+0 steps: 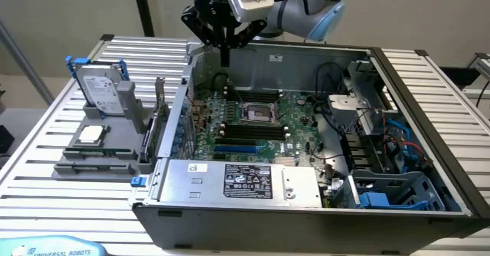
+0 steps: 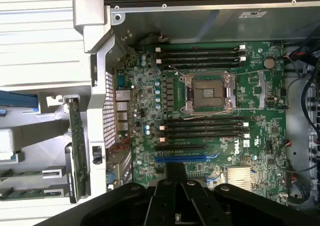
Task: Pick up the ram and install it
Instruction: 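Reach for the ram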
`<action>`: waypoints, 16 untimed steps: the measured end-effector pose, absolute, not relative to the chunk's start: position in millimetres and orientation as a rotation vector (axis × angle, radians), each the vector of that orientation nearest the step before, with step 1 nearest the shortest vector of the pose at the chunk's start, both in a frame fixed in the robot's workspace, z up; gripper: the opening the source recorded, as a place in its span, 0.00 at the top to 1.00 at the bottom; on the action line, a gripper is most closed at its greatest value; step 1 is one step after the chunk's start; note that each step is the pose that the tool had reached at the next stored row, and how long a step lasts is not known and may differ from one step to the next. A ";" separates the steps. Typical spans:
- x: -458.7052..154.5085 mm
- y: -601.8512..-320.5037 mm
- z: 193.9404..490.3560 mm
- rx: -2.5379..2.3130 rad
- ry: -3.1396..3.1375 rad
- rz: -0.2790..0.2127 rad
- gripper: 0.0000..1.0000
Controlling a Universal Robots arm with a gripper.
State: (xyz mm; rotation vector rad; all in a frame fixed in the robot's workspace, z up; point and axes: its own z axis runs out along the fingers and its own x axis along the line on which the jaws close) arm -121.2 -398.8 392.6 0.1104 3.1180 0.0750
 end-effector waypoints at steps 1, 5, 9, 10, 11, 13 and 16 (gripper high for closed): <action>-121.2 -398.8 392.6 0.110 3.118 0.075 0.89; -126.2 -402.3 392.7 0.111 3.118 0.075 0.89; -142.2 -413.2 392.6 0.110 3.118 0.075 0.89; -146.5 -415.7 392.6 0.110 3.118 0.075 0.89; -151.0 -418.1 392.6 0.111 3.118 0.075 0.89; -160.0 -422.6 392.6 0.110 3.118 0.075 0.89; -173.6 -428.3 392.6 0.110 3.118 0.075 0.89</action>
